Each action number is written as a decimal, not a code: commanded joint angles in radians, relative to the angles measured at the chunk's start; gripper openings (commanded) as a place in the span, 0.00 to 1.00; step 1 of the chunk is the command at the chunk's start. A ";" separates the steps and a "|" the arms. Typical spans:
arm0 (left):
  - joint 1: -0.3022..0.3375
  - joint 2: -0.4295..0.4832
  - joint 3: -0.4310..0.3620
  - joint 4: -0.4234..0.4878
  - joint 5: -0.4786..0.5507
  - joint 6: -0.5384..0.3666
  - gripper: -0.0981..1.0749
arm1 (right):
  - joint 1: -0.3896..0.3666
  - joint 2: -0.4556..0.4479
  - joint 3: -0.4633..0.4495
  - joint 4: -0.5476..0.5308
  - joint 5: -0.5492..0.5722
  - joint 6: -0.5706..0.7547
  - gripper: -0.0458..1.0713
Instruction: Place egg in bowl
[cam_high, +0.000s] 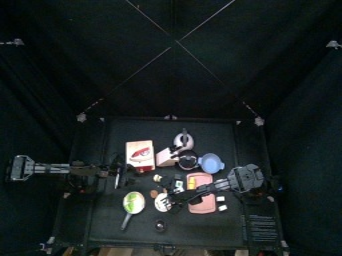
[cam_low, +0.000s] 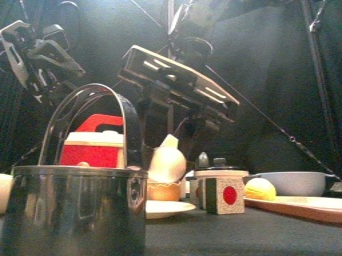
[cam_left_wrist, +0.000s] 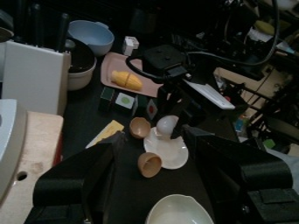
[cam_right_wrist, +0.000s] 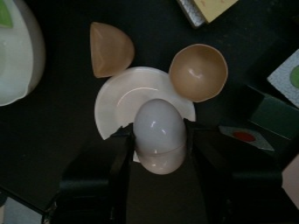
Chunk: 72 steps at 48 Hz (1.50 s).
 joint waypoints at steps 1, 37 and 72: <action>0.002 0.002 -0.017 -0.002 -0.003 0.002 0.86 | 0.000 -0.084 0.017 -0.021 -0.003 0.000 0.66; 0.005 0.002 -0.014 -0.002 -0.003 0.002 0.86 | -0.362 -0.842 0.801 -0.158 -0.012 0.009 0.66; 0.006 0.000 -0.009 -0.002 -0.002 0.002 0.87 | -0.509 -0.785 0.888 -0.186 -0.189 0.005 0.88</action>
